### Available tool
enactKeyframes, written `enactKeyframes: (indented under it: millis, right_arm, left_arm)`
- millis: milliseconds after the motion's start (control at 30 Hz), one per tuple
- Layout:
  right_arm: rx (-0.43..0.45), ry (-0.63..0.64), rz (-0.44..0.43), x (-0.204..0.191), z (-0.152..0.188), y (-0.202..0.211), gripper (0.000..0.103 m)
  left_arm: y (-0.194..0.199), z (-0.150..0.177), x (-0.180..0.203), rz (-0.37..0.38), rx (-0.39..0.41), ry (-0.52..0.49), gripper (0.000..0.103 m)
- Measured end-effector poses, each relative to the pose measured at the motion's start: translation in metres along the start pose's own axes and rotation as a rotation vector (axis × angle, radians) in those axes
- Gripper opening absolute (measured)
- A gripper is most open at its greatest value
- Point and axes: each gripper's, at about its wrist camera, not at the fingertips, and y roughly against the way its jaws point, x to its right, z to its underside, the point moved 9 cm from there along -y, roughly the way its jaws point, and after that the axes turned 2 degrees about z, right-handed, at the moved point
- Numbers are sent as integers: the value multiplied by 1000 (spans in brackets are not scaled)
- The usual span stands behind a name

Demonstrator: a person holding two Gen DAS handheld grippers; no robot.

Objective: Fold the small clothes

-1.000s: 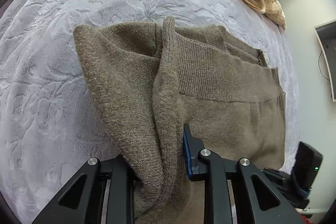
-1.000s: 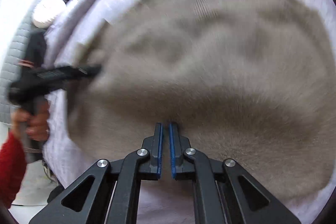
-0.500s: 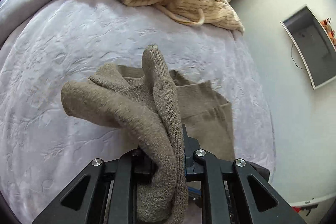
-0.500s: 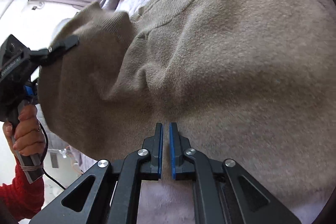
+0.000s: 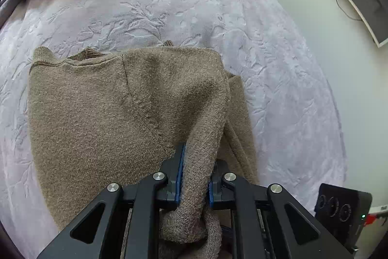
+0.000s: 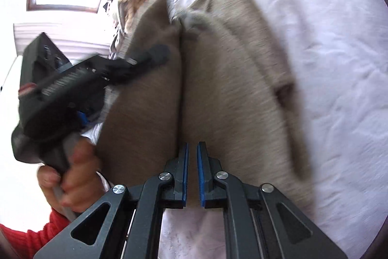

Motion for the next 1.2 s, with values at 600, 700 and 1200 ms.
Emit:
enactKeyframes:
  millis: [600, 700, 1200]
  right_arm:
    - [87, -266, -341, 39, -27, 25, 60]
    - [45, -240, -313, 33, -33, 18, 60]
    - [21, 305, 56, -40, -42, 20, 13]
  left_arm:
    - [89, 5, -19, -157, 180, -78, 88]
    - [87, 14, -45, -194, 151, -44, 88]
    - [88, 33, -154, -246, 164, 201, 88]
